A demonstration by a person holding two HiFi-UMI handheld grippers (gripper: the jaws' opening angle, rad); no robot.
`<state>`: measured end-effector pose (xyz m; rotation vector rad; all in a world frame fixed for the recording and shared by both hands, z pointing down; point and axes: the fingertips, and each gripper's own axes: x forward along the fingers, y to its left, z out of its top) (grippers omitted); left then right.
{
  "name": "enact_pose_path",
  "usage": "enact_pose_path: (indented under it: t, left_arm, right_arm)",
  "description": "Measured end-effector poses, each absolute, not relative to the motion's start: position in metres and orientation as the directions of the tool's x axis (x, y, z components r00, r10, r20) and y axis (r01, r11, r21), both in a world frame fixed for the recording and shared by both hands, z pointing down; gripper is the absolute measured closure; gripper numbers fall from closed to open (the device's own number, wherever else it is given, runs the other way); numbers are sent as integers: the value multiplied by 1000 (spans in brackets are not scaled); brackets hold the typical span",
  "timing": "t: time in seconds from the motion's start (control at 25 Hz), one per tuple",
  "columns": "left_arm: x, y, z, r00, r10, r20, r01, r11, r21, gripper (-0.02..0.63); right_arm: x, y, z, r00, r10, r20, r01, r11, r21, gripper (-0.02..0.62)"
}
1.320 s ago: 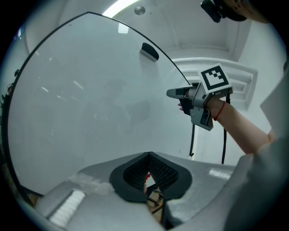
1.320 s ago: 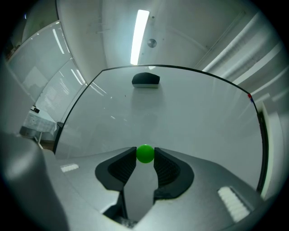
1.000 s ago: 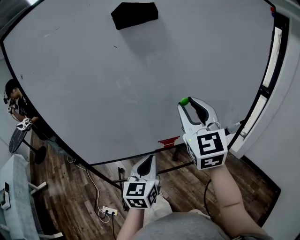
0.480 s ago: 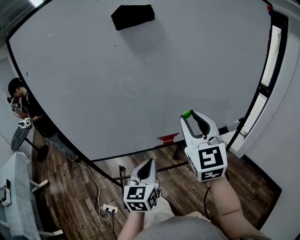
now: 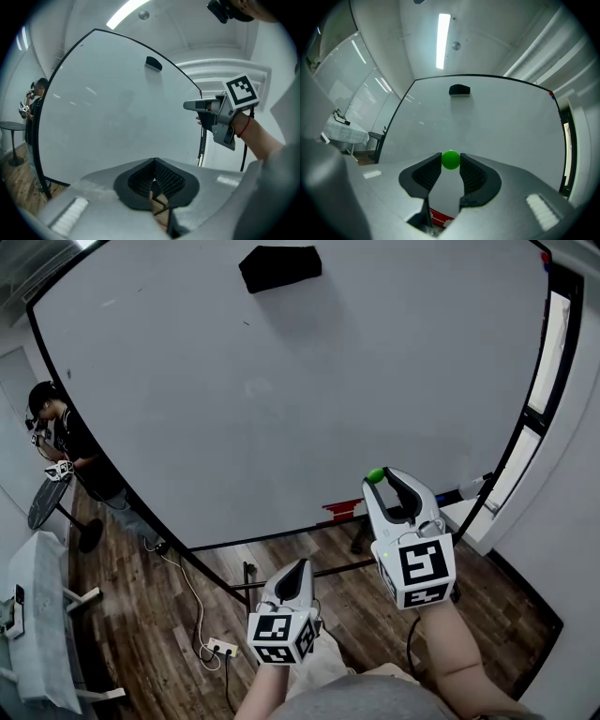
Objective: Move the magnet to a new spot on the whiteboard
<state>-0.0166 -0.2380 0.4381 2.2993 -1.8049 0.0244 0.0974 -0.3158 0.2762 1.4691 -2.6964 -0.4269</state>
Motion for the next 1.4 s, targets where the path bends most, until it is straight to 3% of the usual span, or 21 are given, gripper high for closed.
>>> enact_pose_path:
  t: [0.88, 1.4]
  left_arm:
    - [-132, -223, 432, 32, -988, 153, -986, -6, 165, 601]
    - [-227, -232, 426, 4, -991, 135, -986, 19, 163, 601]
  right_arm:
    - [-42, -314, 261, -725, -679, -113, -681, 683, 263, 472]
    - [-142, -322, 248, -747, -649, -146, -661, 701, 268, 471]
